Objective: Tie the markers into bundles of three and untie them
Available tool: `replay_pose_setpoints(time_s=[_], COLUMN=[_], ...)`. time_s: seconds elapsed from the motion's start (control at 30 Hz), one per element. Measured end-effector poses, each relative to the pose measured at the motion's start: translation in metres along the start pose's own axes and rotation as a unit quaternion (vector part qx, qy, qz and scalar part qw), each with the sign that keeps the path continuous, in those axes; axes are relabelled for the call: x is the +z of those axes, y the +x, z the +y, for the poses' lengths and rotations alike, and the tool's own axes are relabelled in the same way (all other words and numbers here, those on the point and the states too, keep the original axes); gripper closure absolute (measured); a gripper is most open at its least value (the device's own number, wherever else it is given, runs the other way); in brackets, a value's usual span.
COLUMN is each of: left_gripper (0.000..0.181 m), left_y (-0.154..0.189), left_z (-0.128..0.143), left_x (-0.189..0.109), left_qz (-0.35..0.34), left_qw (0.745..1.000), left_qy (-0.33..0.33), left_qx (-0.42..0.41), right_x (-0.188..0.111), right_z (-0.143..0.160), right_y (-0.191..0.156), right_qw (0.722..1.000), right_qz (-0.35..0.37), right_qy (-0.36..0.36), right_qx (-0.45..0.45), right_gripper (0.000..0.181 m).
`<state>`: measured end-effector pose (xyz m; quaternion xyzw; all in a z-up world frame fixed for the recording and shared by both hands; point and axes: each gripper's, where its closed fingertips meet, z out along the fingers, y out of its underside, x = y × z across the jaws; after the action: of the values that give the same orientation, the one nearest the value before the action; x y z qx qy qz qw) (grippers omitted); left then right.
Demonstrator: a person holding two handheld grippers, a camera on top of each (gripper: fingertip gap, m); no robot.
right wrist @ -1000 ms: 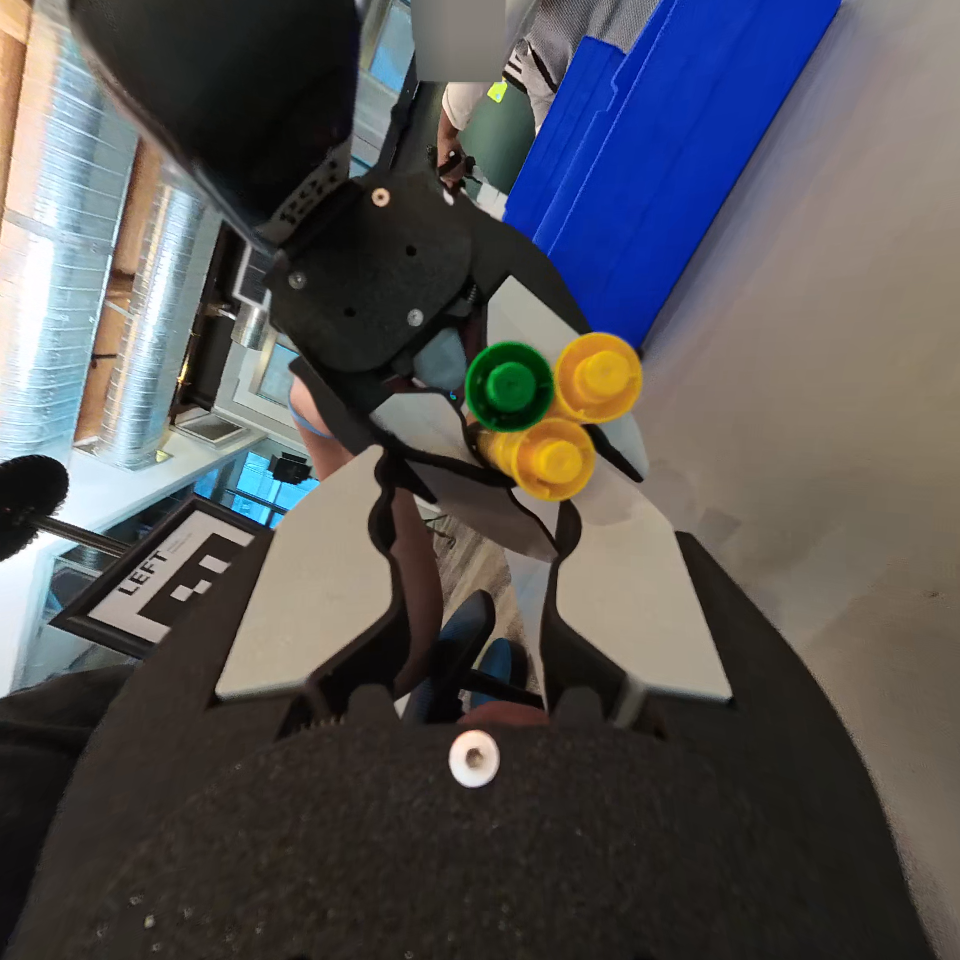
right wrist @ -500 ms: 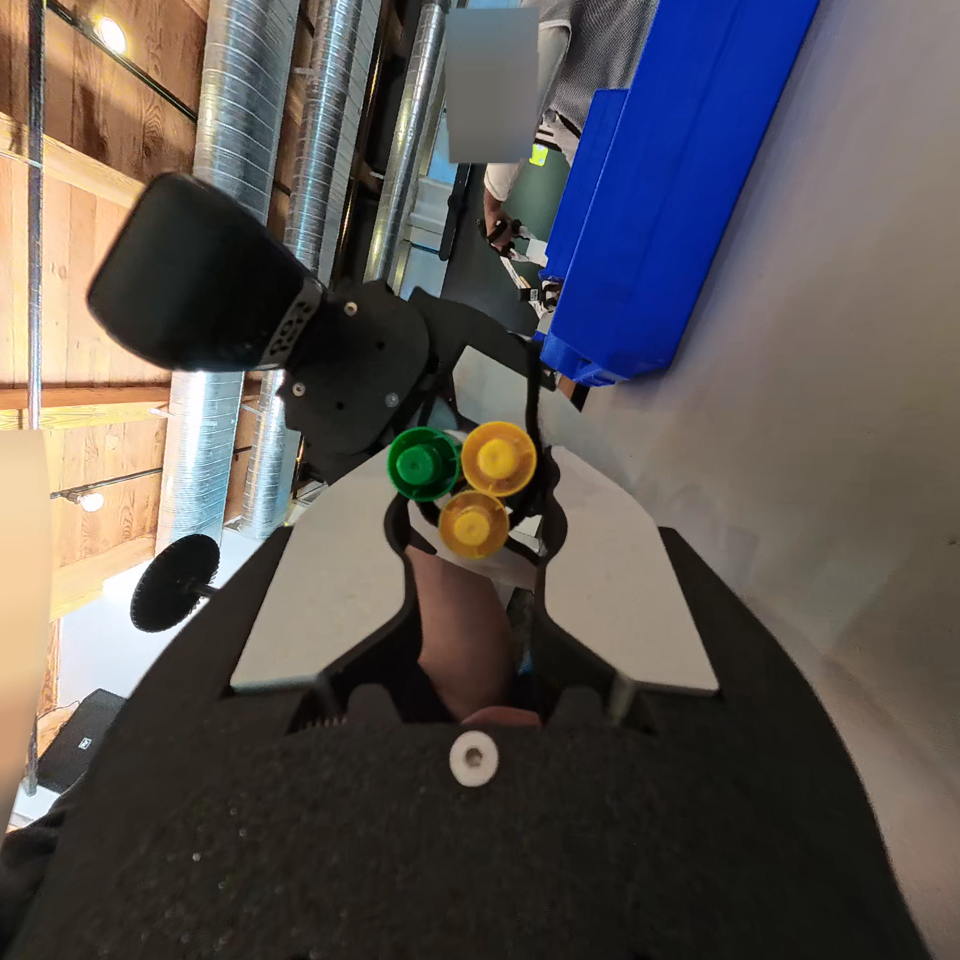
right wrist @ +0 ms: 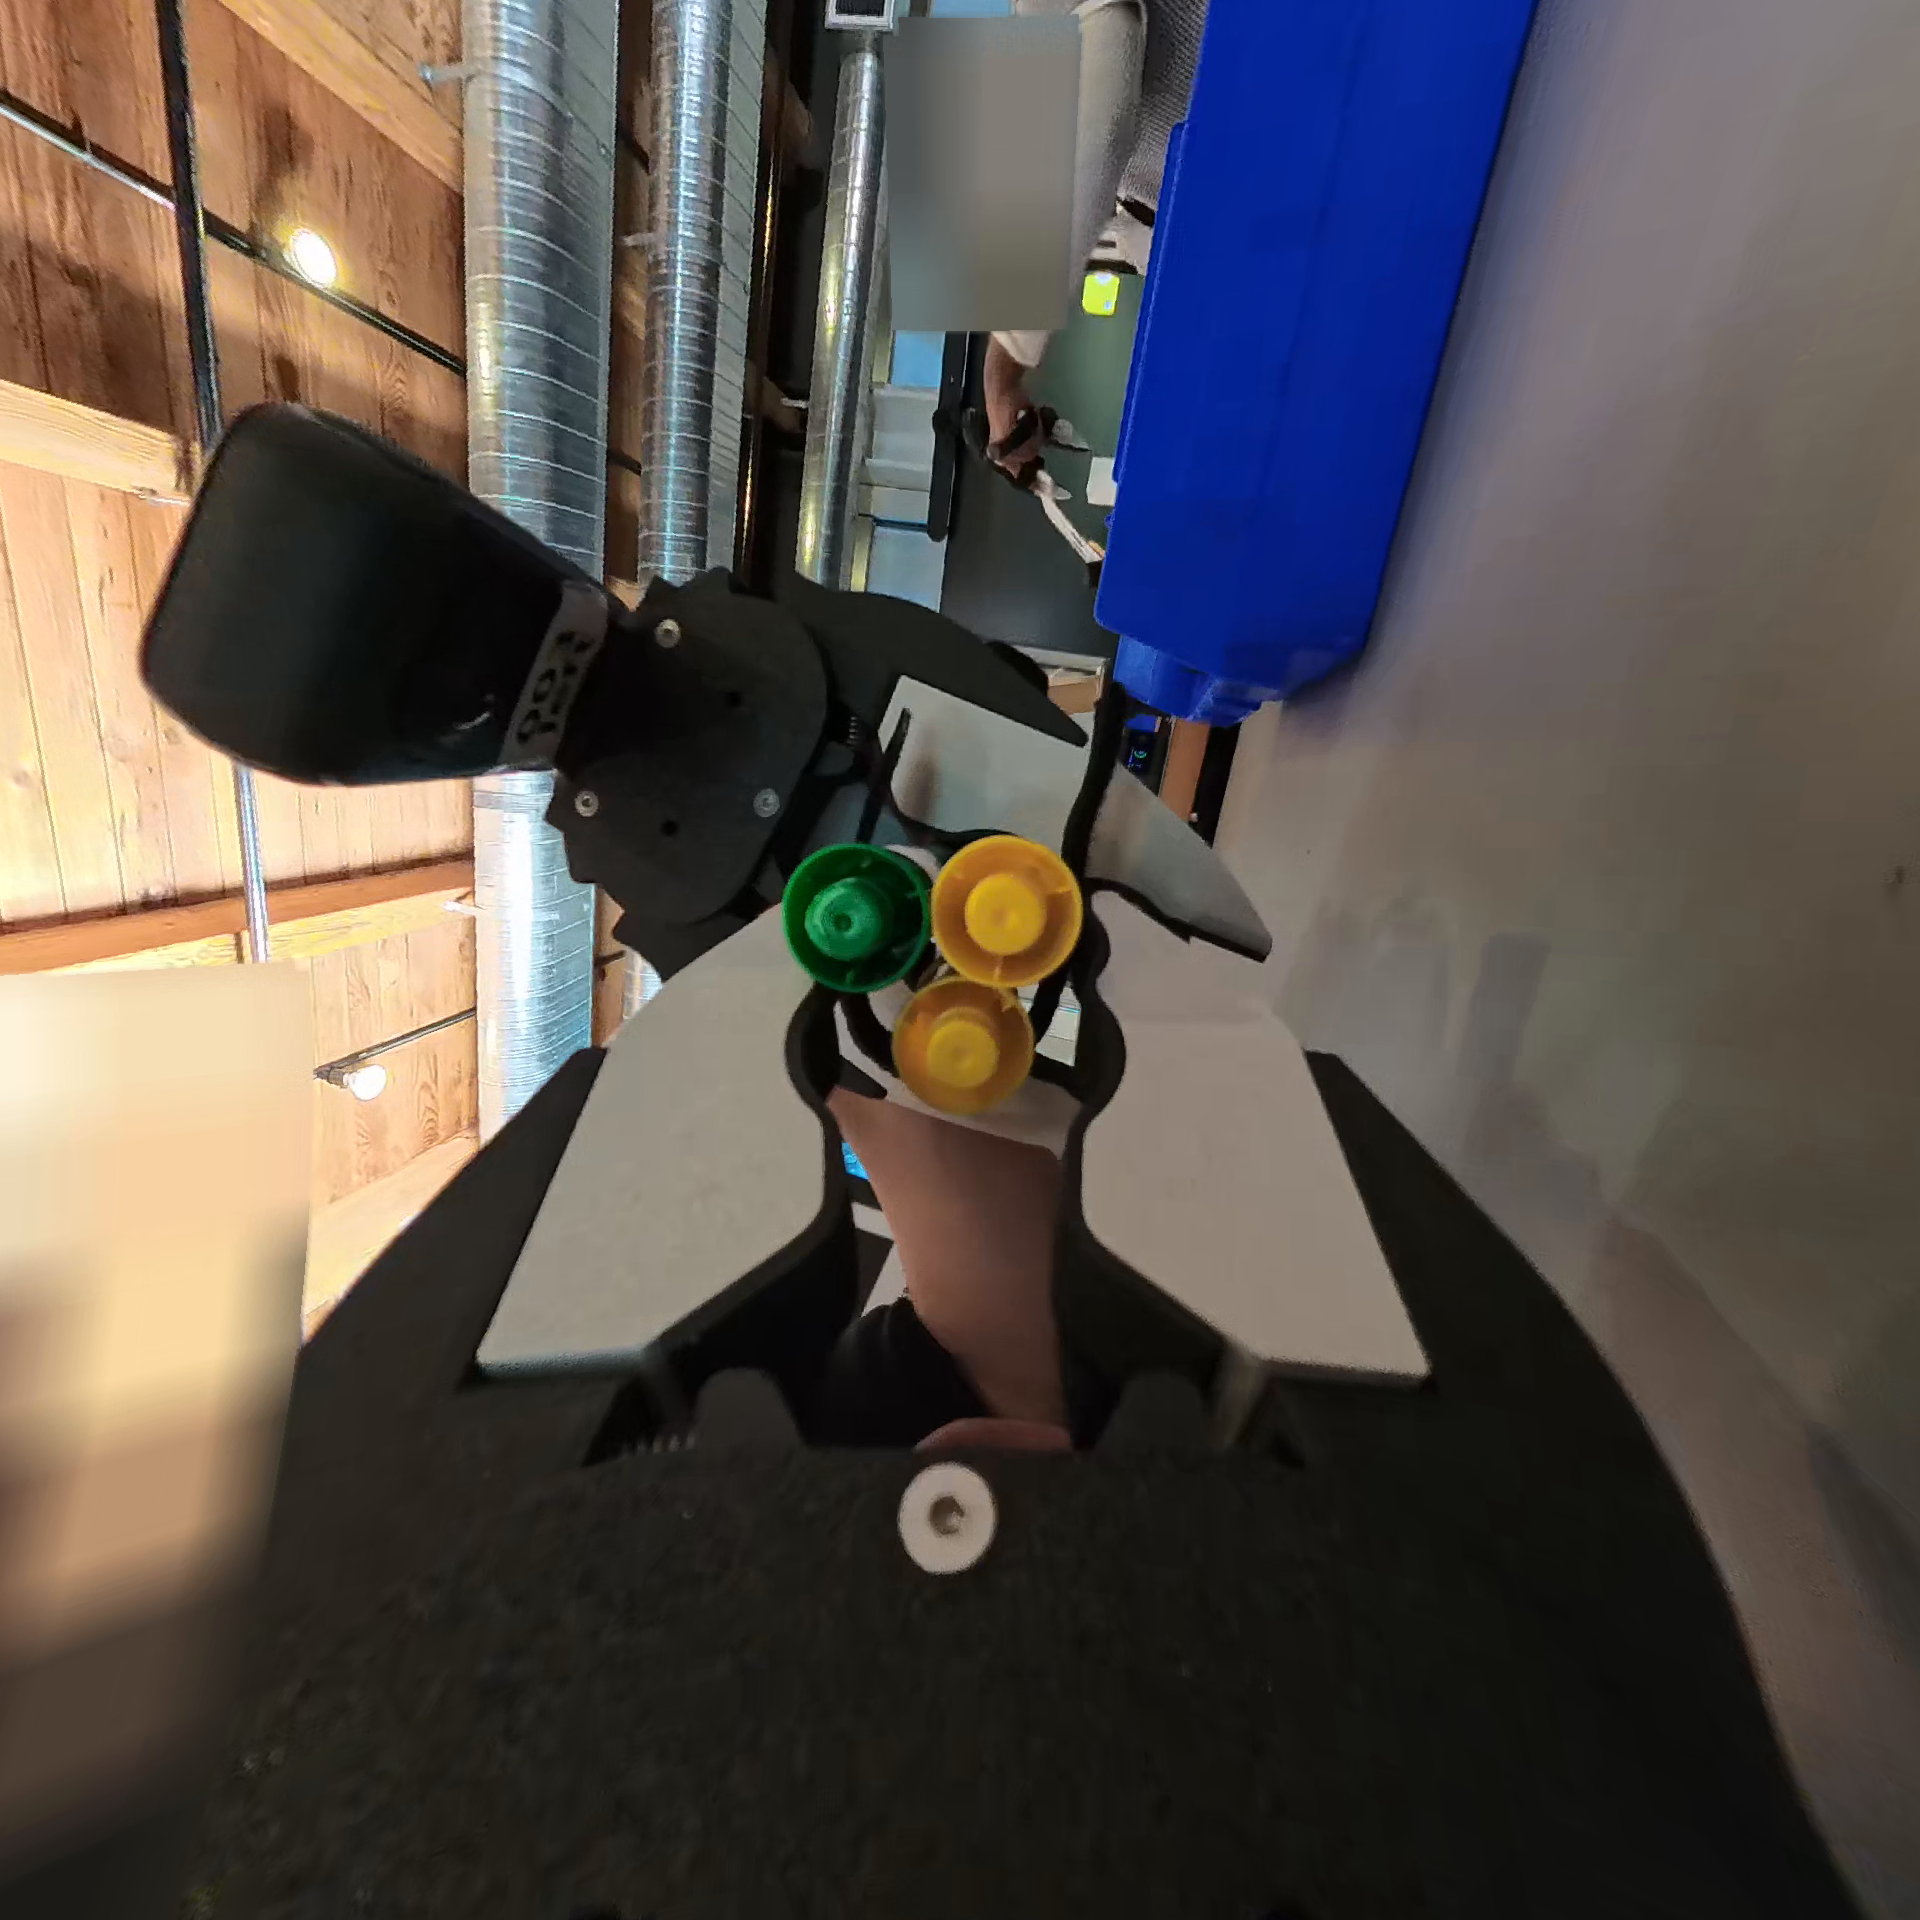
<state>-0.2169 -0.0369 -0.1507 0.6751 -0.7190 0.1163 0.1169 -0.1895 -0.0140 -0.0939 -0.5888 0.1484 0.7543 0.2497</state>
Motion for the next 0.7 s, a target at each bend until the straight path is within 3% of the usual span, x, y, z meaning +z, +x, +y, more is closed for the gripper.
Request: replay_pose_setpoints(time_s=[0.17,0.7], left_gripper=[0.139,0.139], left_y=[0.001,0.005], left_z=[0.000,0.009], left_x=[-0.001,0.005], left_qz=[0.009,0.035], left_qw=[1.000,0.999], left_qy=[0.007,-0.013], left_qx=[0.000,-0.005], right_x=[-0.003,-0.010], right_z=[-0.009,-0.015], right_y=[-0.003,0.006], right_qw=[0.999,0.995], right_qz=[0.000,0.029], right_qy=[0.027,0.007], right_qx=[-0.038,-0.092], right_gripper=[0.137,0.141])
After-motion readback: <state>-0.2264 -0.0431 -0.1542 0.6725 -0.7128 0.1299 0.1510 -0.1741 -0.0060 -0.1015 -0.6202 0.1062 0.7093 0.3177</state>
